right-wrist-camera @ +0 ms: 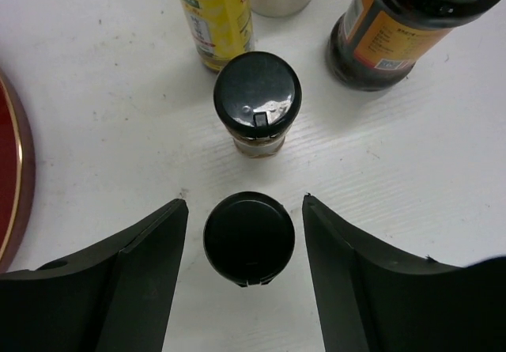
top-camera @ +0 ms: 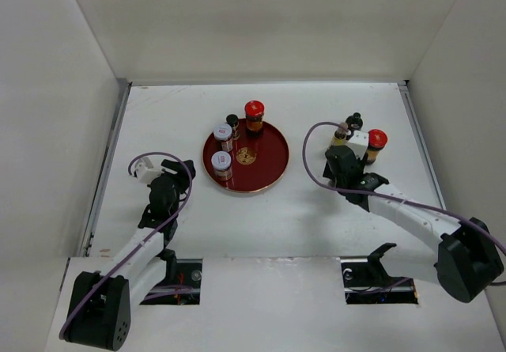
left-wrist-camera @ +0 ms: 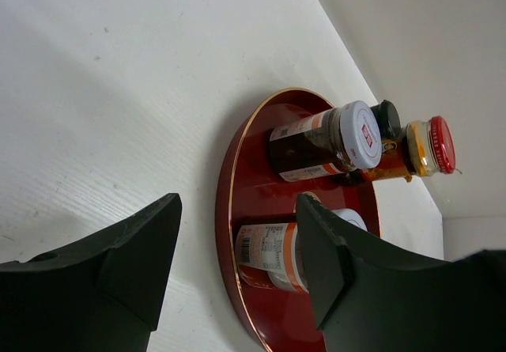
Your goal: Organize the condiment bottles
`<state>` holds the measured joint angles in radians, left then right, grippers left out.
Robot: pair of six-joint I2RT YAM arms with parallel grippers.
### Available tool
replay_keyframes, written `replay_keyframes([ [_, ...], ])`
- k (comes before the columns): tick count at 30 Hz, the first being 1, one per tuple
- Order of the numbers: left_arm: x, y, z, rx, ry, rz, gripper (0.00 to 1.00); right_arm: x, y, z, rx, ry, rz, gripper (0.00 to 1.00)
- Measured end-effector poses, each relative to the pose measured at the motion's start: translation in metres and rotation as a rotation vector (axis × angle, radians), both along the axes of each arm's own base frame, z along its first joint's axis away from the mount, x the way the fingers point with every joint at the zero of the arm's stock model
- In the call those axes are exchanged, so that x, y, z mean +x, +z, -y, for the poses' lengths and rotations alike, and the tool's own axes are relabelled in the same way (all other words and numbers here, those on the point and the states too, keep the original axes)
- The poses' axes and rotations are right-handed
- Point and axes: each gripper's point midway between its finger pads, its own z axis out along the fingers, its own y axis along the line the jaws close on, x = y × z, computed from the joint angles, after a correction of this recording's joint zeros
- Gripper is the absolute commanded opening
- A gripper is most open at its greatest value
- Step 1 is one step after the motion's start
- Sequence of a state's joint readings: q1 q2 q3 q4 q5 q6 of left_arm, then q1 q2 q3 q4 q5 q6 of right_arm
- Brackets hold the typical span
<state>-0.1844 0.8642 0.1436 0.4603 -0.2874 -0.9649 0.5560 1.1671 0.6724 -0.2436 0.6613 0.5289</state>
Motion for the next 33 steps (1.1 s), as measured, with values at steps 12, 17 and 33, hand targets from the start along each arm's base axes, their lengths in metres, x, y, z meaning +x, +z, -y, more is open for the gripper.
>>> replay_keyframes([
  [12, 0.0, 0.0, 0.0, 0.0, 0.0, -0.001, 0.58, 0.001, -0.008, -0.005, -0.013, 0.008, -0.019, 0.36],
  [17, 0.0, -0.001, 0.0, 0.0, -0.001, -0.002, 0.58, 0.007, 0.028, -0.052, -0.006, 0.119, 0.055, 0.36],
  [33, 0.0, -0.004, 0.0, 0.005, -0.004, -0.014, 0.58, 0.092, 0.04, -0.275, 0.041, 0.504, 0.134, 0.38],
])
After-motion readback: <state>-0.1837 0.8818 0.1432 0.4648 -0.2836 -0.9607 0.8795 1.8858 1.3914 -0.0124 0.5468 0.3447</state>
